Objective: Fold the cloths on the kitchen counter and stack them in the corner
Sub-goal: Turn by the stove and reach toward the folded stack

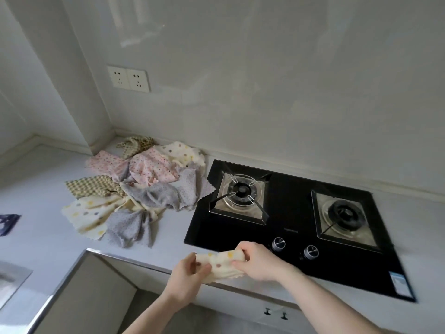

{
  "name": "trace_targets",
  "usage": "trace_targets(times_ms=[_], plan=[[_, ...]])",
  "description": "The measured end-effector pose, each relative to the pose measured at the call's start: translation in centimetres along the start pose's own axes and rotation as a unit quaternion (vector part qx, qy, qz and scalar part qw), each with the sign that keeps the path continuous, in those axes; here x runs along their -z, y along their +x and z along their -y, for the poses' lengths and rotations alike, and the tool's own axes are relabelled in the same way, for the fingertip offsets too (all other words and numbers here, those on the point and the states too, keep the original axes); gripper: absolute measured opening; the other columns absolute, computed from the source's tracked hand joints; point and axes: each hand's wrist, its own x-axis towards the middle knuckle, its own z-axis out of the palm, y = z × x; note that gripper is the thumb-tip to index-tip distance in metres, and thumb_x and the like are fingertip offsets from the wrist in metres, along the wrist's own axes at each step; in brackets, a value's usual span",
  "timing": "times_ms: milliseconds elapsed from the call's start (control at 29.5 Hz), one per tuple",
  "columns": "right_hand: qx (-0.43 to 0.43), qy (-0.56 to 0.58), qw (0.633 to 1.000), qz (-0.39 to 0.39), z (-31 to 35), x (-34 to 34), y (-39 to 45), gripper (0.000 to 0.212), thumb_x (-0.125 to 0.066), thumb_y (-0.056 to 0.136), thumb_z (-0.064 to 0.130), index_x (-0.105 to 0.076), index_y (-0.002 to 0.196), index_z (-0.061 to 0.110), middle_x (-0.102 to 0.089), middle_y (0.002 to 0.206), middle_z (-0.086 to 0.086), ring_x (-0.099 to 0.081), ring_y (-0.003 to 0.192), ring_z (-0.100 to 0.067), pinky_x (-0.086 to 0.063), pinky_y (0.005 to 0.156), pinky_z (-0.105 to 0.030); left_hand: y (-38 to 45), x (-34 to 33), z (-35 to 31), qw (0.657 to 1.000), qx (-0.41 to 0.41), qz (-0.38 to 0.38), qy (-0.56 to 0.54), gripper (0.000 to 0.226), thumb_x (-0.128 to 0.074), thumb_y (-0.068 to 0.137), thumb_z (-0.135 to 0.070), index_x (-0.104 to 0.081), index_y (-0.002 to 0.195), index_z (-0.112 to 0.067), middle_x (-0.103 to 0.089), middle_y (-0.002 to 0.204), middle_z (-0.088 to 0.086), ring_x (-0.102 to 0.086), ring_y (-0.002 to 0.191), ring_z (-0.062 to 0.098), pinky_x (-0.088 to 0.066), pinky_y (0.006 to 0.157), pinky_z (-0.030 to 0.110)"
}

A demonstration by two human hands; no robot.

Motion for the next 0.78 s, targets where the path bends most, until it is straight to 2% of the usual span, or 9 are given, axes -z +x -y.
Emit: trace_targets(times_ms=[68,136,238,373,475,543,611,679,780], plan=[[-0.002,0.063,0.998,-0.03,0.0,1.6,-3.7,0.015,-0.069,0.091,0.041,-0.059,0.083,0.036,-0.069,0.084,0.01,-0.069,0.076,-0.004,-0.057,0.076,-0.028,-2.5,-0.4,-2.7,0.999,-0.016,0.001,-0.044,0.06,-0.073,0.08,-0.057,-0.059,0.094,0.0,-0.058,0.075,-0.002,-0.051,0.072,0.011,-0.041,0.069,0.034],[-0.006,0.117,0.991,-0.057,-0.5,2.9,-7.2,0.012,-0.07,0.093,0.04,-0.062,0.09,0.032,-0.073,0.089,0.008,-0.074,0.078,-0.007,-0.061,0.08,-0.03,-4.4,-1.5,-5.9,0.997,-0.028,0.008,-0.068,0.05,-0.072,0.086,-0.056,-0.064,0.088,-0.007,-0.063,0.074,0.006,-0.053,0.07,0.013,-0.039,0.068,0.034],[-0.012,0.167,0.977,-0.129,-2.0,4.9,-11.9,0.012,-0.069,0.095,0.038,-0.061,0.092,0.029,-0.074,0.086,0.01,-0.074,0.077,-0.011,-0.061,0.079,-0.033,-5.6,-4.5,-10.4,0.996,-0.057,0.032,-0.064,0.037,-0.07,0.094,-0.049,-0.068,0.085,-0.013,-0.07,0.076,0.012,-0.055,0.065,0.013,-0.04,0.065,0.035],[-0.029,0.207,0.954,-0.213,-5.5,7.5,-16.7,0.012,-0.069,0.095,0.038,-0.063,0.103,0.031,-0.073,0.1,0.009,-0.073,0.086,-0.007,-0.06,0.078,-0.029,-5.6,-9.2,-15.7,0.987,-0.133,0.086,0.0,0.034,-0.068,0.096,-0.042,-0.065,0.08,-0.012,-0.065,0.07,0.007,-0.051,0.064,0.014,-0.041,0.061,0.033],[-0.041,0.234,0.937,-0.258,-9.2,9.2,-20.1,0.016,-0.069,0.095,0.038,-0.063,0.109,0.032,-0.071,0.105,0.01,-0.072,0.09,-0.003,-0.057,0.075,-0.023,-5.1,-13.0,-19.3,0.972,-0.189,0.124,0.069,0.021,-0.069,0.095,-0.041,-0.068,0.086,-0.022,-0.071,0.077,0.005,-0.06,0.065,0.02,-0.051,0.063,0.039],[-0.051,0.249,0.924,-0.286,-11.7,10.1,-22.0,0.02,-0.069,0.095,0.036,-0.062,0.112,0.03,-0.072,0.105,0.01,-0.072,0.089,-0.002,-0.054,0.072,-0.02,-5.1,-15.8,-21.5,0.961,-0.217,0.138,0.1,0.014,-0.069,0.096,-0.04,-0.07,0.091,-0.026,-0.074,0.086,0.002,-0.07,0.077,0.023,-0.058,0.072,0.043],[-0.06,0.266,0.911,-0.309,-14.3,11.2,-23.8,0.019,-0.069,0.095,0.036,-0.063,0.112,0.03,-0.074,0.099,0.008,-0.072,0.086,-0.005,-0.056,0.073,-0.023,-5.3,-18.9,-23.5,0.953,-0.237,0.144,0.12,0.016,-0.069,0.095,-0.041,-0.07,0.091,-0.026,-0.074,0.087,0.002,-0.071,0.081,0.024,-0.059,0.073,0.044],[-0.065,0.285,0.898,-0.33,-17.2,12.6,-25.5,0.018,-0.069,0.094,0.038,-0.064,0.11,0.031,-0.075,0.094,0.006,-0.073,0.083,-0.009,-0.06,0.079,-0.03,-5.4,-22.4,-25.4,0.947,-0.252,0.149,0.136,0.022,-0.07,0.095,-0.043,-0.07,0.086,-0.023,-0.073,0.083,0.004,-0.07,0.077,0.025,-0.057,0.068,0.043],[-0.058,0.321,0.878,-0.35,-21.7,15.0,-28.5,0.019,-0.07,0.094,0.037,-0.066,0.111,0.028,-0.075,0.097,0.004,-0.073,0.085,-0.015,-0.062,0.083,-0.035,-6.0,-28.2,-28.2,0.942,-0.259,0.163,0.139,0.023,-0.071,0.094,-0.039,-0.071,0.084,-0.018,-0.072,0.077,0.004,-0.069,0.071,0.022,-0.057,0.067,0.038]])
